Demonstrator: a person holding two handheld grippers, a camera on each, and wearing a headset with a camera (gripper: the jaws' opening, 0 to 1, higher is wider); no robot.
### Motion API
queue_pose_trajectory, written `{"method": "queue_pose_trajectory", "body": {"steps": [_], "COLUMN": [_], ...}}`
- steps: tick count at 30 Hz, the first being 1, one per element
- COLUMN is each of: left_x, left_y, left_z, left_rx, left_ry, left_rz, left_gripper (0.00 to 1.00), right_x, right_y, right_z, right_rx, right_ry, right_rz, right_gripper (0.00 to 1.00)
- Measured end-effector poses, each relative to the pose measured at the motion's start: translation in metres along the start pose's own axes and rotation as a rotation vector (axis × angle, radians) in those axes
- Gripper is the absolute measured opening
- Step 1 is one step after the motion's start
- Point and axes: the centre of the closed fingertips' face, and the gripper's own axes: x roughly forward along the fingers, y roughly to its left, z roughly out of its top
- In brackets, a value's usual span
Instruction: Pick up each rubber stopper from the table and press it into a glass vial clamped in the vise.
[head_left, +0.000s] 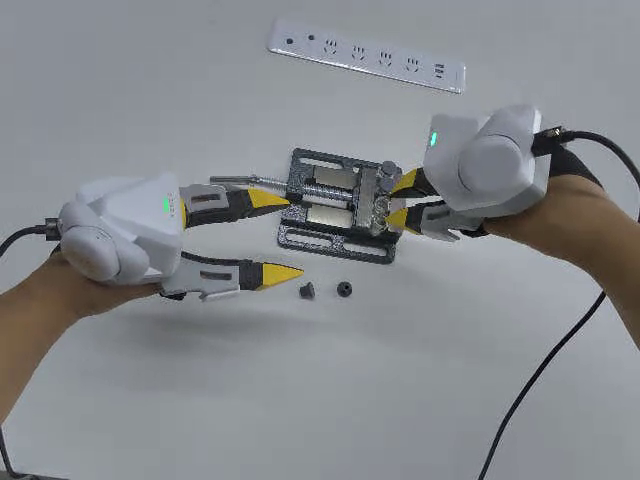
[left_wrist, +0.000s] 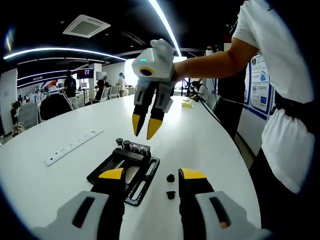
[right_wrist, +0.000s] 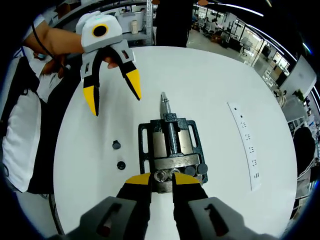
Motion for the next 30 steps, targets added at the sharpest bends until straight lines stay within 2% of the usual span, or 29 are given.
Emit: {"method": "queue_pose_trajectory", "body": {"steps": [4, 16, 23, 27, 30], "left_x": [0.002, 0.009, 0.014, 0.018, 0.019], "left_y": [-0.008, -0.024, -0.029, -0.031, -0.03], "left_z": [-0.01, -0.033, -0.047, -0.053, -0.057], "left_rx": [0.007, -0.002, -0.011, -0.011, -0.017], "left_ry": [0.024, 0.057, 0.085, 0.091, 0.096], "left_rz": [-0.013, -0.043, -0.057, -0.065, -0.064], "left_gripper": [0.38, 0.33, 0.33, 0.32, 0.31], "right_x": [-0.004, -0.007, -0.005, 0.0, 0.006], "right_y": [0.011, 0.039, 0.048, 0.063, 0.072], "right_z": [0.005, 0.014, 0.015, 0.017, 0.013], "right_rx": [-0.003, -0.016, -0.02, -0.005, 0.022], "right_ry": [-0.015, -0.046, -0.052, -0.078, -0.096], "right_rz": [0.003, 0.019, 0.032, 0.052, 0.062], "right_gripper": [0.16, 0.15, 0.16, 0.16, 0.17]}}
